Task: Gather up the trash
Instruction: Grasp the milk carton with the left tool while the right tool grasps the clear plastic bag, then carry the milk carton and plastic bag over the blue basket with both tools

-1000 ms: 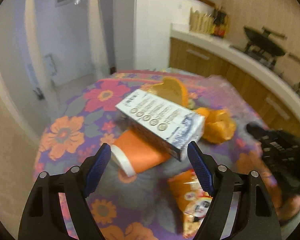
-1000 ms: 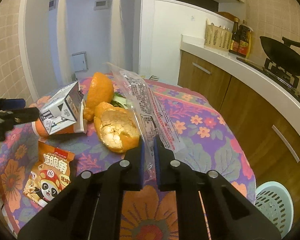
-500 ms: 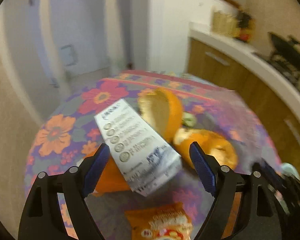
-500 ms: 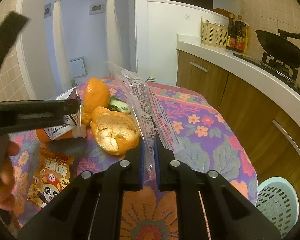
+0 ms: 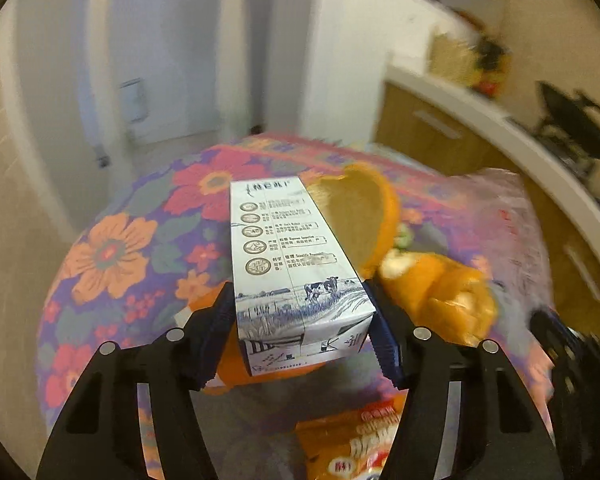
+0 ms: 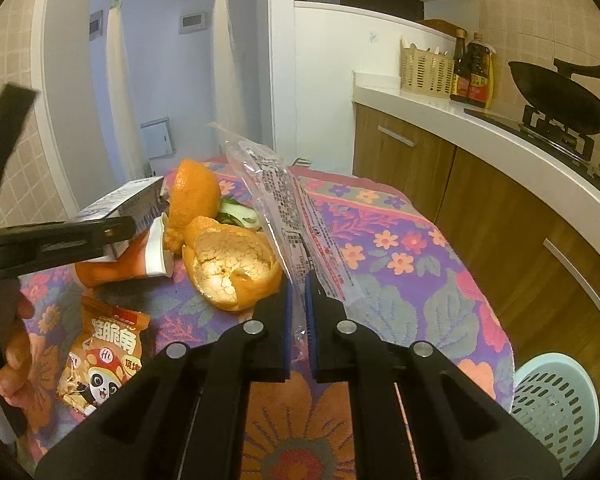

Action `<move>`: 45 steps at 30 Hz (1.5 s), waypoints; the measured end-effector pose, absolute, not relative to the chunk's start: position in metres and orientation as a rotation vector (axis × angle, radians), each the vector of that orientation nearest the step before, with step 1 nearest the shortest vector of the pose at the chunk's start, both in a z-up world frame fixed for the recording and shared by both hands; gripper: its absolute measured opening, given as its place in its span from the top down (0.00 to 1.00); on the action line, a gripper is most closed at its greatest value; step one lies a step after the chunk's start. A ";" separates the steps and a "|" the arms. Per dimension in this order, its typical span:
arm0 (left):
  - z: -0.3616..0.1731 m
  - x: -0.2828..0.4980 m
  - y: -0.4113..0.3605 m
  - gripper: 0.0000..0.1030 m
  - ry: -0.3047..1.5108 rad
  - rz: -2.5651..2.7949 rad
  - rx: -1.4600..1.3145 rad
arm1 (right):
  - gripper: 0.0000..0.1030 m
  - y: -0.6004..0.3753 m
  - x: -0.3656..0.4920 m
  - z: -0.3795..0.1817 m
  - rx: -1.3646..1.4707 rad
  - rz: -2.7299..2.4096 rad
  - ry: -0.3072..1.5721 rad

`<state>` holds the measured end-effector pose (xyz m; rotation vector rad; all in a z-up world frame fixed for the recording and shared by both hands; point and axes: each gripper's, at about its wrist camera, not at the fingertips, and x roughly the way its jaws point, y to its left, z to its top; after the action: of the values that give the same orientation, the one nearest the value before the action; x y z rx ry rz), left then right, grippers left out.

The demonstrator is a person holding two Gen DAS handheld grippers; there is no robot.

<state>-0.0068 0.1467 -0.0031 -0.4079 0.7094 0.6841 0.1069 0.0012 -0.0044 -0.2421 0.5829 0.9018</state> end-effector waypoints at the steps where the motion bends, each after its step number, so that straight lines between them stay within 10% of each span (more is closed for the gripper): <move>1: -0.002 -0.011 0.147 0.43 0.700 0.663 -0.400 | 0.96 0.000 0.108 -0.004 -0.238 0.902 0.585; 25: 0.033 -0.080 0.121 0.48 0.521 0.264 -0.356 | 1.00 -0.062 0.086 0.024 -0.089 0.877 0.523; 45: 0.069 0.017 -0.012 0.48 0.530 -0.089 -0.216 | 1.00 -0.227 0.108 0.029 0.070 0.554 0.524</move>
<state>0.0171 -0.0120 0.0693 -0.2161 0.5298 -0.0893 0.1075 -0.2267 0.0287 0.0704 0.5237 0.5536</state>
